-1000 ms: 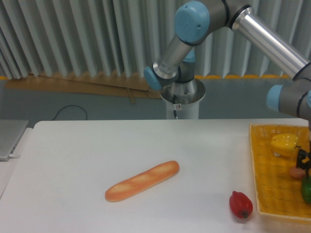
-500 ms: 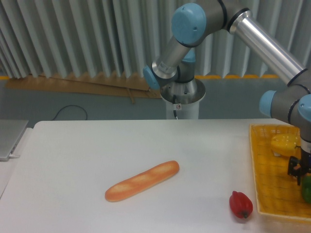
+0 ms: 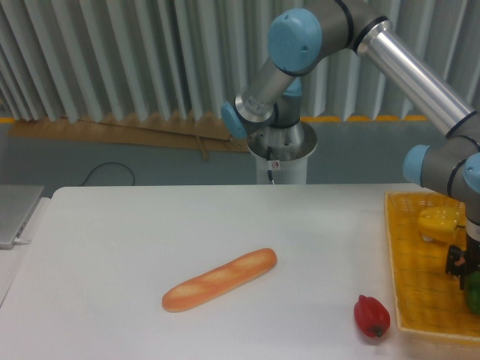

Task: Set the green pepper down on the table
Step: 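Close the gripper on the green pepper and lift it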

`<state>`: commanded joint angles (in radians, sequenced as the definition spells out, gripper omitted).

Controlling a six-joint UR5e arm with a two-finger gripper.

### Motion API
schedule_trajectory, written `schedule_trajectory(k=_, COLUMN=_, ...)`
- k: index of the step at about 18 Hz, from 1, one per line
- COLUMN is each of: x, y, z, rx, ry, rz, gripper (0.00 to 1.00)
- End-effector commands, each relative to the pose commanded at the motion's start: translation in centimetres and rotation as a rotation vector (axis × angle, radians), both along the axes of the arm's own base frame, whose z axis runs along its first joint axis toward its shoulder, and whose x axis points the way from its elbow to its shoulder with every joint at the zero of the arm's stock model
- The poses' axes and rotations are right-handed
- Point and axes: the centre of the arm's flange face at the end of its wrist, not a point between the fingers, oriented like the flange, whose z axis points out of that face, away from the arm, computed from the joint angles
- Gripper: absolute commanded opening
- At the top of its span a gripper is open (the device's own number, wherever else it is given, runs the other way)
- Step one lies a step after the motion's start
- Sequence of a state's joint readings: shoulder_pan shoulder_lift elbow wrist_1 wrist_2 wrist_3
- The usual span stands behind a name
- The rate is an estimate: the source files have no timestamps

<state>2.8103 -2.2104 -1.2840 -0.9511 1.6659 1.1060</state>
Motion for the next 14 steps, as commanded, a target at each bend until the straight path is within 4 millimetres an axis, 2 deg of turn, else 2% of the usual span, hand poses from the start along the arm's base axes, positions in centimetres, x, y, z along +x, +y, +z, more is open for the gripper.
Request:
schedule_trajectory(k=8, x=-0.4, y=-0.1, z=-1.2, rx=-0.009, ry=-0.01, rz=-0.016, gripper=0.99)
schedule_trajectory(k=14, x=-0.4, y=-0.2, z=-1.5, rx=-0.013, ry=-0.016, rz=-0.02, gripper=0.81)
